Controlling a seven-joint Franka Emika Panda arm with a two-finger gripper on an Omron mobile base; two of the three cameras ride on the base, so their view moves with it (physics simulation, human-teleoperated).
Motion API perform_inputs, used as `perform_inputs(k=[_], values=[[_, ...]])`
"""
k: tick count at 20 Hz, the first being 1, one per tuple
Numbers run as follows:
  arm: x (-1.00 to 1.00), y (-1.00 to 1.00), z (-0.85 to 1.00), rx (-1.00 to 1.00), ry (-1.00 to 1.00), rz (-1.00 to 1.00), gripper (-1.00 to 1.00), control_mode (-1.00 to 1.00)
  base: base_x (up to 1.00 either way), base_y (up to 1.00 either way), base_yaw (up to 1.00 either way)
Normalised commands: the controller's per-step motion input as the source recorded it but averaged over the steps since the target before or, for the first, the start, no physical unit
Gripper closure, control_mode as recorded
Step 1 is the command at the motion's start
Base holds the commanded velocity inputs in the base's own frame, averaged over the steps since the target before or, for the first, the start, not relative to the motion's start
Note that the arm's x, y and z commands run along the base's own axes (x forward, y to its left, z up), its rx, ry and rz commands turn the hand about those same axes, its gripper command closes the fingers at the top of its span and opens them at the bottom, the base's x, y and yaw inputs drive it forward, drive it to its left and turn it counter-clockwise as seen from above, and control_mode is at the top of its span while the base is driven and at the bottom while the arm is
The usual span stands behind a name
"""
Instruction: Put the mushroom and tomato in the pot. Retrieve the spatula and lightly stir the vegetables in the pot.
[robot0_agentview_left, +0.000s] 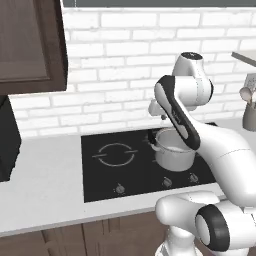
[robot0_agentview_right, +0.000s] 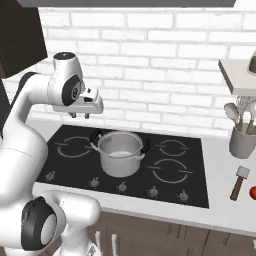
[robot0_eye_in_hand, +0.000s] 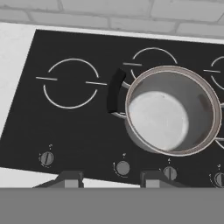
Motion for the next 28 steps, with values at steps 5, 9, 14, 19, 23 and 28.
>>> perform_inputs(k=[5, 9, 14, 19, 23, 28], values=[[0.0, 0.0, 0.0, 0.0, 0.0, 0.0, -1.0, 1.0, 0.0, -0.04, 0.0], [0.0, 0.0, 0.0, 0.0, 0.0, 0.0, -1.0, 1.0, 0.0, -0.6, 0.0], [0.0, 0.0, 0.0, 0.0, 0.0, 0.0, -1.0, 1.0, 0.0, -0.81, 0.0], [0.0, 0.0, 0.0, 0.0, 0.0, 0.0, -1.0, 1.0, 0.0, -0.78, 0.0], [0.0, 0.0, 0.0, 0.0, 0.0, 0.0, -1.0, 1.0, 0.02, -0.67, 0.0], [0.0, 0.0, 0.0, 0.0, 0.0, 0.0, -1.0, 1.0, 0.11, -0.49, 0.0]])
